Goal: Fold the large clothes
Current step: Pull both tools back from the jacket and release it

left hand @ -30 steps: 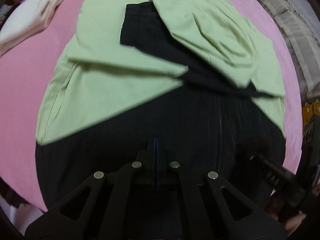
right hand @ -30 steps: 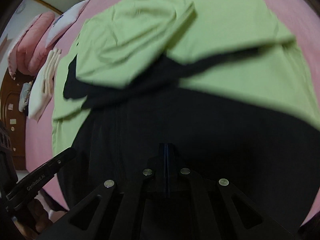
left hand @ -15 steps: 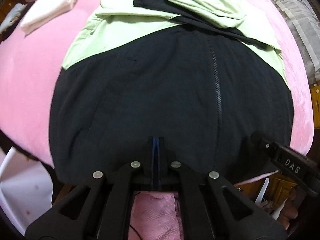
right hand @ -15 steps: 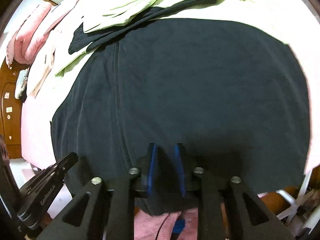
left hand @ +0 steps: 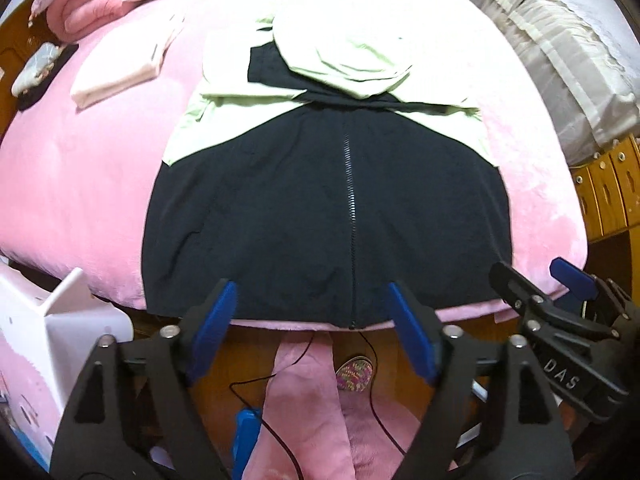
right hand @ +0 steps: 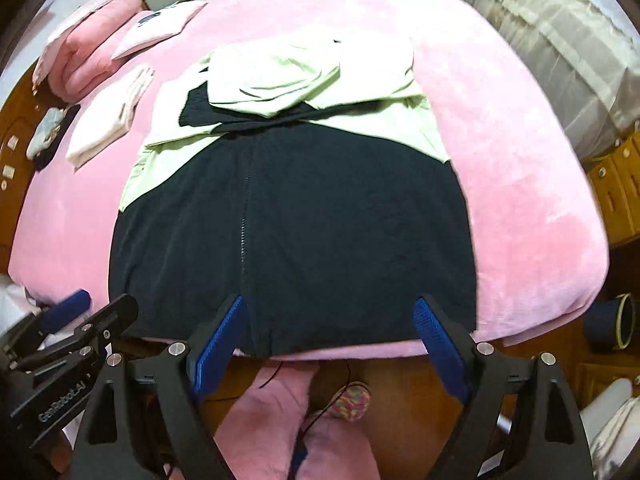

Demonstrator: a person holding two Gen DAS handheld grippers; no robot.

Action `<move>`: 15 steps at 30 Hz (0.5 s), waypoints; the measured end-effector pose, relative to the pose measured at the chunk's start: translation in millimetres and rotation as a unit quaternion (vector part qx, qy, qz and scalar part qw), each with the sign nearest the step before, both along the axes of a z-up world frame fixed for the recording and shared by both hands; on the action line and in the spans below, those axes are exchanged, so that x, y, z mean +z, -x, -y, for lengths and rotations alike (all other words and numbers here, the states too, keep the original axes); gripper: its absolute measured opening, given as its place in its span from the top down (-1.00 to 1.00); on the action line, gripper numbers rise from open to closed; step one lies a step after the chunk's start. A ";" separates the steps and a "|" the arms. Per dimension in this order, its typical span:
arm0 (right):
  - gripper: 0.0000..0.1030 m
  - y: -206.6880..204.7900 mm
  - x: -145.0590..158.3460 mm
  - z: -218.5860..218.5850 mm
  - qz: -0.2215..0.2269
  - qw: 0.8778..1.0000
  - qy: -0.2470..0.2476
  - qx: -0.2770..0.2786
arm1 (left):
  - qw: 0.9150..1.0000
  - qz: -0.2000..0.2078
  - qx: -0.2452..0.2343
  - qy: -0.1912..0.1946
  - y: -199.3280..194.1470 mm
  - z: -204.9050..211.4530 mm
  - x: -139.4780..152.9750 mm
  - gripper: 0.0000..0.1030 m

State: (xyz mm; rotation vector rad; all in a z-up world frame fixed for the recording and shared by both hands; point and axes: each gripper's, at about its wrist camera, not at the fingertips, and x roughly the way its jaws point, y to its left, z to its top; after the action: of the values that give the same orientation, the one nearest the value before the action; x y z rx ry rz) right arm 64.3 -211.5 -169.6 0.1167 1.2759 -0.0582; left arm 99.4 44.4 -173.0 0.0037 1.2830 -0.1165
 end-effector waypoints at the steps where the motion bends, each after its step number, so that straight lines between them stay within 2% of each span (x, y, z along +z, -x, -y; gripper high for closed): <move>1: -0.71 1.5 7.2 -3.7 0.004 1.000 -0.003 0.001 | 1.000 0.005 -0.005 -0.001 4.8 0.7 7.9 -0.50; 4: -0.73 9.7 21.1 -8.5 0.008 1.000 -0.009 -0.010 | 1.000 0.015 -0.011 -0.007 10.8 1.5 21.8 -0.50; 7: -0.74 18.5 32.6 -7.9 0.017 1.000 -0.024 -0.009 | 1.000 0.015 -0.008 -0.005 13.2 -1.9 23.9 -0.51; 10: -0.74 20.2 26.8 -6.0 0.021 0.999 -0.030 -0.014 | 1.000 0.002 -0.008 0.001 12.8 -5.4 14.3 -0.51; 15: -0.74 19.0 -10.1 3.2 0.021 0.999 -0.042 -0.018 | 1.000 -0.010 -0.003 -0.005 10.9 -19.2 -12.8 -0.51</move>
State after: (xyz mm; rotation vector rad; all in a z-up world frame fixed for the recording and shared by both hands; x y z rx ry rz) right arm 45.3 -214.8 -179.6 0.2124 1.2347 -0.0333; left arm 88.6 63.6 -185.8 0.0142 1.3030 -0.1149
